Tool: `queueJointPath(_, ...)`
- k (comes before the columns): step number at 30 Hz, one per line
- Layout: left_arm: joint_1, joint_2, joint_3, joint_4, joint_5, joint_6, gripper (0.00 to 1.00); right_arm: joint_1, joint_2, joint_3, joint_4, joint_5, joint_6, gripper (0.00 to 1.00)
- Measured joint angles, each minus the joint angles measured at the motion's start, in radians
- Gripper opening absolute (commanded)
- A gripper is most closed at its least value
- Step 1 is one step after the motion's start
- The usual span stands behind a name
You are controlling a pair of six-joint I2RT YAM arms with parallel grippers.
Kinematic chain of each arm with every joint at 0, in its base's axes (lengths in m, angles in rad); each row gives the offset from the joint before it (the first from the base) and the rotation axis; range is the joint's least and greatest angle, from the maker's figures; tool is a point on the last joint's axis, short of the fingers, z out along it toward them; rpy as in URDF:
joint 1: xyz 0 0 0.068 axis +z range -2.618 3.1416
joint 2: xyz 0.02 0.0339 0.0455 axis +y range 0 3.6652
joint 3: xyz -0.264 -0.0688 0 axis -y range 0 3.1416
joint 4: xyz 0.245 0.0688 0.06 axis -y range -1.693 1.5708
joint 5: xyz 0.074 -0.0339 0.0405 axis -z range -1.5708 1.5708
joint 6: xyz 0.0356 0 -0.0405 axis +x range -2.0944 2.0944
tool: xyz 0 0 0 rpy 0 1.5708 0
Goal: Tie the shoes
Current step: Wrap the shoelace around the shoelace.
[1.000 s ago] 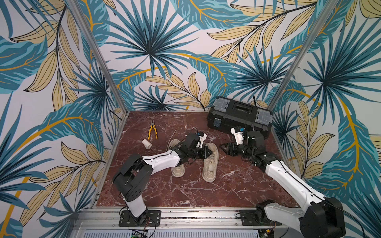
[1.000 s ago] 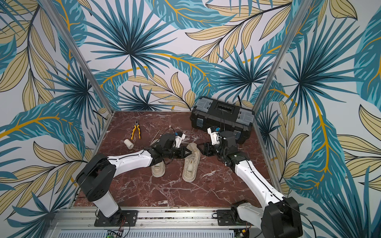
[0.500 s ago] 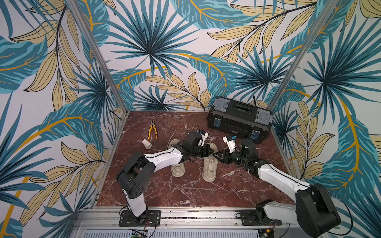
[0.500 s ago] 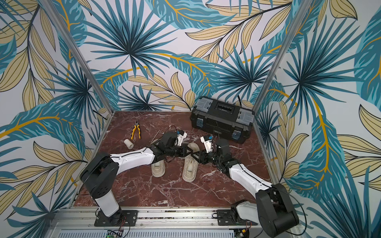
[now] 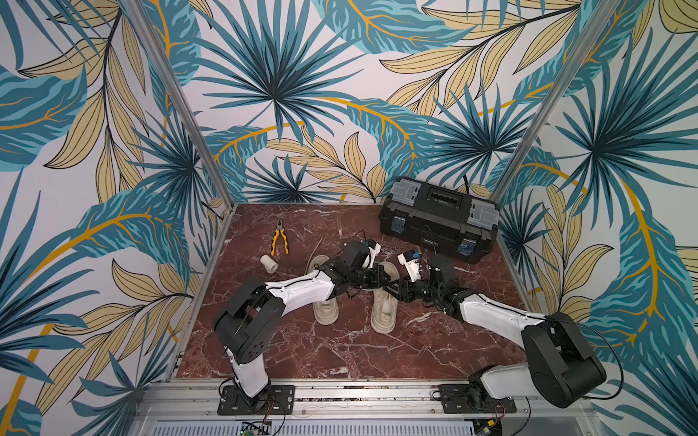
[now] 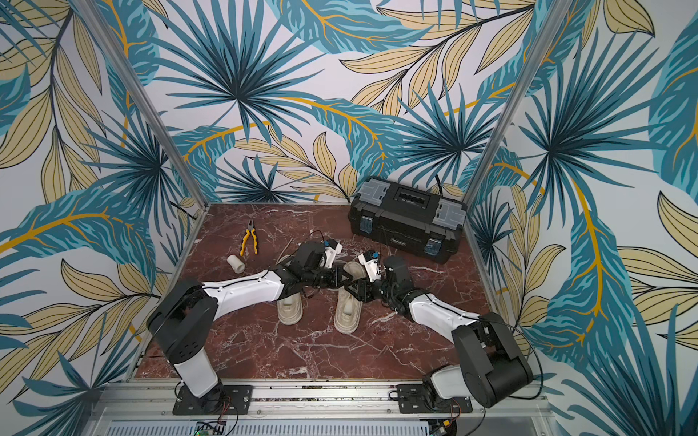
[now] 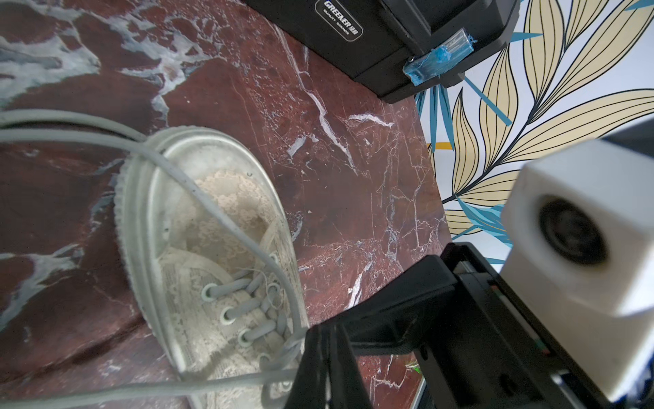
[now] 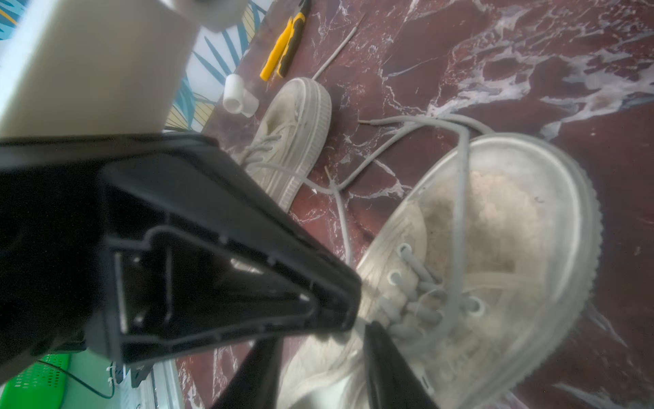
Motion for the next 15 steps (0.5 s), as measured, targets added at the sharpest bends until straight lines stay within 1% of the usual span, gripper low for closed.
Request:
queueJointPath(4,0.005,0.0,0.0,0.0,-0.003,0.0,0.02,0.01,0.026,0.014,0.011,0.016,0.0,0.28)
queueJointPath(6,0.006,0.0,0.001,0.0,-0.005,-0.001,0.05,0.014,0.029,0.016,0.015,0.027,0.0,0.21)
queueJointPath(10,0.008,0.0,0.002,0.001,-0.006,-0.002,0.19,0.017,0.029,0.016,0.025,0.046,0.002,0.04)
queueJointPath(11,0.01,0.0,0.003,0.0,-0.008,-0.001,0.24,0.018,0.029,0.016,0.026,0.055,0.0,0.0)
queueJointPath(13,0.014,0.0,0.003,-0.005,-0.01,0.003,0.36,0.019,0.029,0.016,0.026,0.07,0.001,0.0)
queueJointPath(15,0.024,-0.002,0.005,-0.018,-0.011,0.01,0.44,0.019,0.029,0.016,0.025,0.084,0.0,0.0)
